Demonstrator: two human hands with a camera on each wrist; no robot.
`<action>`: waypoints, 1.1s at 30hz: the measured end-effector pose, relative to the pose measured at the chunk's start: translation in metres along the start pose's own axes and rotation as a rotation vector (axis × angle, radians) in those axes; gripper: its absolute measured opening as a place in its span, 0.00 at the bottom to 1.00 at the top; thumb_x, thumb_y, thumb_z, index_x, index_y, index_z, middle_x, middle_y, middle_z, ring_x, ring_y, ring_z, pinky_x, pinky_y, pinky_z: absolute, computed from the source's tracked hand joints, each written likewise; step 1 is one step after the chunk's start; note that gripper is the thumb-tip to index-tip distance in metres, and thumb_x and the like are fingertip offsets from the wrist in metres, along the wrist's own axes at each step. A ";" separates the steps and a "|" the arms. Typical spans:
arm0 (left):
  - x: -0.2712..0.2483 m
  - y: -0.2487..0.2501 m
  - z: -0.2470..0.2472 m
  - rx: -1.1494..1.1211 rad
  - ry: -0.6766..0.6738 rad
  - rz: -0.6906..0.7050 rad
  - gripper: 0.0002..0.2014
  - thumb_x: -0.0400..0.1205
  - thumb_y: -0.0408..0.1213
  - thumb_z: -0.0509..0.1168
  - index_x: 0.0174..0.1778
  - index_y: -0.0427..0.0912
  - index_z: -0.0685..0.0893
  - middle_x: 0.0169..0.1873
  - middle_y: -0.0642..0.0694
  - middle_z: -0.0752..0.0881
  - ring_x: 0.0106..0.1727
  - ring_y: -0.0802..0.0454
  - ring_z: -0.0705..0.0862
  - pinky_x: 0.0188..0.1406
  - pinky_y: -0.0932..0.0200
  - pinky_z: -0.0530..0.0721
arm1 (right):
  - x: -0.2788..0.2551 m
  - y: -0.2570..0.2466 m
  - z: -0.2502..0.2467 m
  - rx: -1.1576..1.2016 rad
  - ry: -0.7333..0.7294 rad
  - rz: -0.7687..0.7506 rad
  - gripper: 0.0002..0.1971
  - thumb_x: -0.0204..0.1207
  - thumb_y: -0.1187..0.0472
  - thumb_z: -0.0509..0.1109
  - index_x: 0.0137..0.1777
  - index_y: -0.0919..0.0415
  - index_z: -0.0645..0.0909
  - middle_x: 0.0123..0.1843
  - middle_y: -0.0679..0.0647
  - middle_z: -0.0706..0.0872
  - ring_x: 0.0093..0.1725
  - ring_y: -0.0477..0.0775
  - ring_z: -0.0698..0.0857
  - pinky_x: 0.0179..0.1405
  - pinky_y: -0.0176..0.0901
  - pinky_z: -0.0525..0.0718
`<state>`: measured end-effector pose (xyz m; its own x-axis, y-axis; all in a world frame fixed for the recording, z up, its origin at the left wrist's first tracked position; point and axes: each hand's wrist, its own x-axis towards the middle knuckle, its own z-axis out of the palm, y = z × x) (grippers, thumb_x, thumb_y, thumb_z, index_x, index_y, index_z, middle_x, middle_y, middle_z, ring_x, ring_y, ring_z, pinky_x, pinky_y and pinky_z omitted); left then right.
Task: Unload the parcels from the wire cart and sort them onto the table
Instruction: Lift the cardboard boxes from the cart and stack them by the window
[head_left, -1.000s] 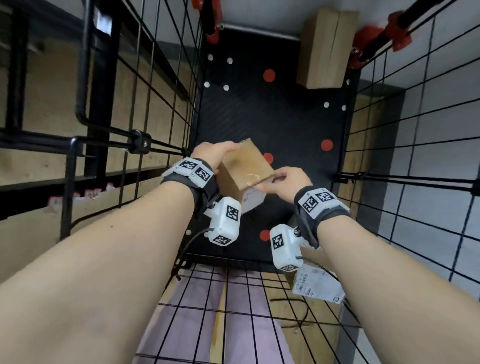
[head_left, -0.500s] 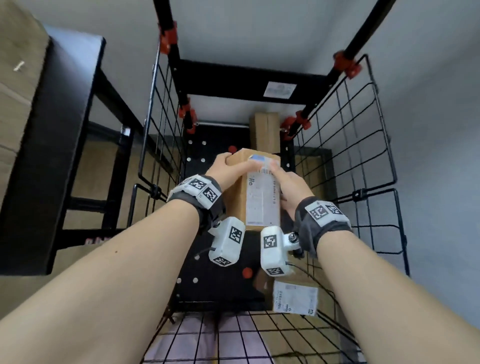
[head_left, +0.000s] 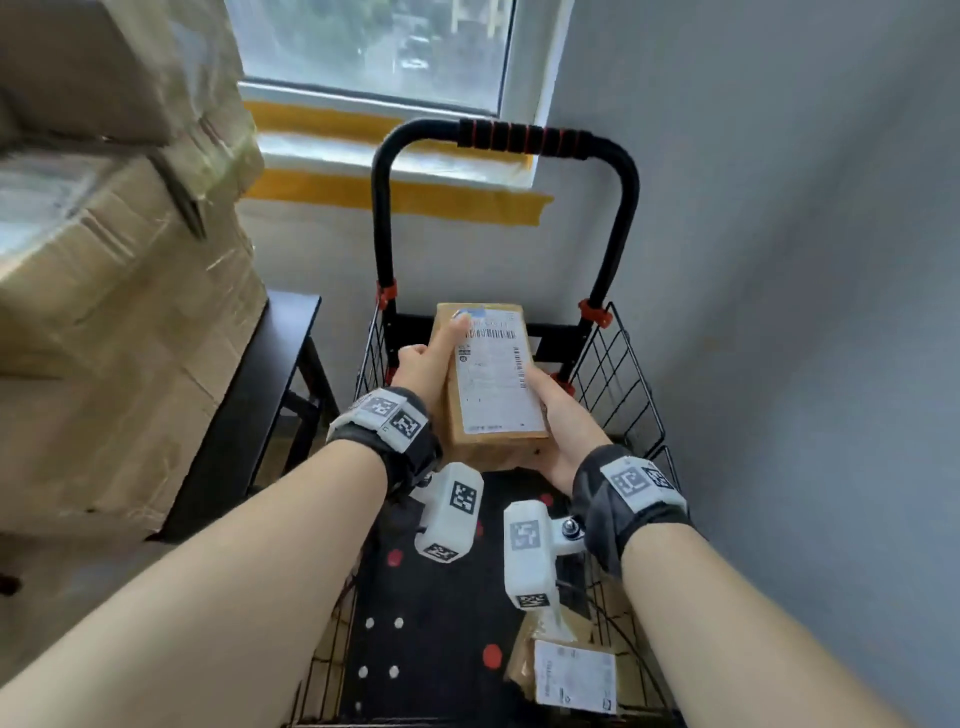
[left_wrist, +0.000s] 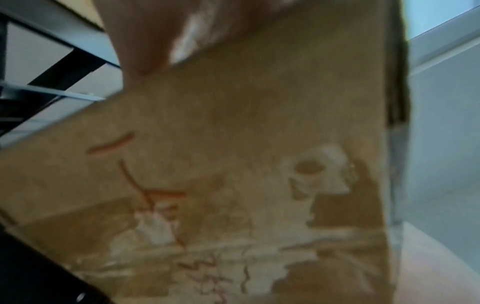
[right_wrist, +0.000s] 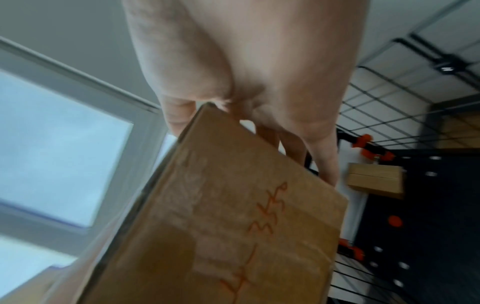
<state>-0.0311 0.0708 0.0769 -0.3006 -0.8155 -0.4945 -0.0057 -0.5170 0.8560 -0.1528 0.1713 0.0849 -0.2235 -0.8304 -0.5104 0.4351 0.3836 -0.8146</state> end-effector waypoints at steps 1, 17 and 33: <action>-0.017 0.011 -0.001 -0.017 -0.027 0.034 0.44 0.55 0.67 0.72 0.63 0.41 0.81 0.51 0.42 0.90 0.49 0.43 0.90 0.50 0.44 0.88 | -0.011 -0.007 0.007 -0.025 -0.008 -0.029 0.20 0.83 0.43 0.58 0.69 0.49 0.78 0.57 0.55 0.90 0.55 0.56 0.88 0.47 0.52 0.85; -0.173 0.176 -0.145 0.173 0.287 0.417 0.34 0.67 0.68 0.65 0.51 0.38 0.87 0.47 0.40 0.89 0.49 0.41 0.88 0.59 0.45 0.84 | -0.117 -0.090 0.218 -0.320 -0.225 -0.442 0.16 0.86 0.51 0.55 0.72 0.40 0.69 0.66 0.52 0.81 0.65 0.58 0.80 0.56 0.55 0.82; -0.152 0.257 -0.264 0.726 0.302 0.513 0.19 0.82 0.43 0.60 0.68 0.41 0.74 0.62 0.41 0.83 0.60 0.42 0.83 0.63 0.46 0.81 | -0.082 -0.112 0.380 -0.445 -0.035 -0.469 0.18 0.80 0.69 0.62 0.69 0.60 0.74 0.58 0.60 0.84 0.52 0.59 0.85 0.60 0.57 0.83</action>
<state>0.2647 -0.0069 0.3319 -0.1716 -0.9844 0.0382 -0.5654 0.1302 0.8145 0.1485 0.0427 0.3227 -0.2703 -0.9603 -0.0697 -0.1068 0.1019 -0.9890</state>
